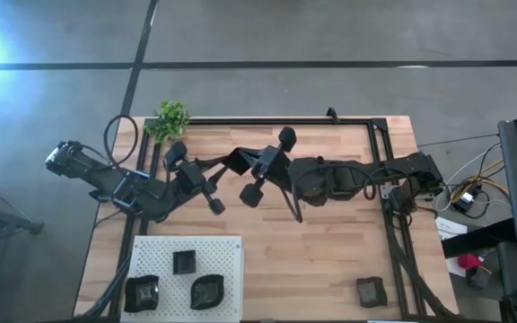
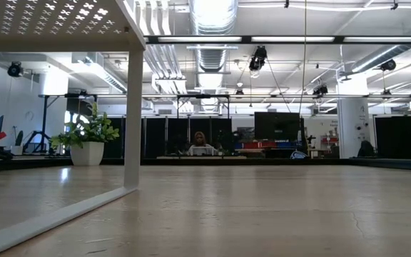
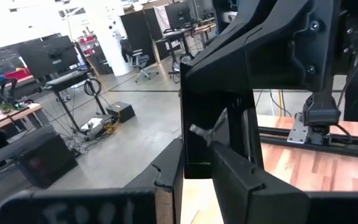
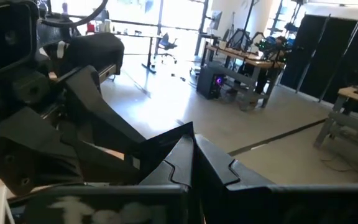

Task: Pick & Place Mini shaped plates
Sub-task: Stack the square plate on top of the square plate on the shelf

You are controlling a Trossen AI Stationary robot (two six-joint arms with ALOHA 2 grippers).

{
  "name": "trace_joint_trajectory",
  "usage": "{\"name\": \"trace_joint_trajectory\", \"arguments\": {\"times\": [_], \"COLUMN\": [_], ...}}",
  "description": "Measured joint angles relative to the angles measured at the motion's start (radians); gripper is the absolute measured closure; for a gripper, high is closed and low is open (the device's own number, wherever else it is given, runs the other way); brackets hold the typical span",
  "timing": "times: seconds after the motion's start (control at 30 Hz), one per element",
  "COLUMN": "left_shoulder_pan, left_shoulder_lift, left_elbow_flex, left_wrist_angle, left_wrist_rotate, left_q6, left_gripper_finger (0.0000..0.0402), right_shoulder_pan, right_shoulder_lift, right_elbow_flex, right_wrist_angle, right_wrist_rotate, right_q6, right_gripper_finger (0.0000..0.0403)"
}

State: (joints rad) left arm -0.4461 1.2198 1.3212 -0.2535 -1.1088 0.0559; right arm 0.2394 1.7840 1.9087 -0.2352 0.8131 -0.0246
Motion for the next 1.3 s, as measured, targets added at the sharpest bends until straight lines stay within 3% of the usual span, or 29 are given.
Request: {"name": "trace_joint_trajectory", "arguments": {"times": [0.13, 0.3, 0.67, 0.97, 1.2, 1.3], "left_shoulder_pan": [0.002, 0.006, 0.011, 0.011, 0.011, 0.011], "left_shoulder_lift": [0.001, 0.001, 0.001, -0.032, -0.087, -0.118], "left_elbow_flex": [0.000, 0.000, 0.002, 0.025, 0.027, 0.042], "left_wrist_angle": [-0.001, 0.000, -0.001, -0.047, -0.272, -0.403], "left_wrist_rotate": [-0.001, -0.019, -0.017, -0.005, 0.007, 0.101], "left_q6": [0.028, 0.029, 0.058, -0.035, -0.193, -0.282], "left_gripper_finger": [0.0342, 0.0393, 0.0401, 0.0401, 0.0401, 0.0401], "right_shoulder_pan": [0.000, 0.000, 0.000, 0.027, 0.101, 0.133], "right_shoulder_lift": [0.002, 0.003, 0.003, 0.003, 0.003, 0.003], "right_elbow_flex": [0.000, 0.000, 0.002, 0.077, 0.140, 0.158], "right_wrist_angle": [0.007, 0.008, 0.008, 0.010, 0.007, 0.004], "right_wrist_rotate": [0.001, 0.001, -0.003, -0.005, -0.005, -0.003], "right_q6": [-0.073, -0.064, -0.122, -0.028, -0.099, -0.135], "right_gripper_finger": [0.0395, 0.0395, 0.0388, 0.0308, 0.0259, 0.0249]}}
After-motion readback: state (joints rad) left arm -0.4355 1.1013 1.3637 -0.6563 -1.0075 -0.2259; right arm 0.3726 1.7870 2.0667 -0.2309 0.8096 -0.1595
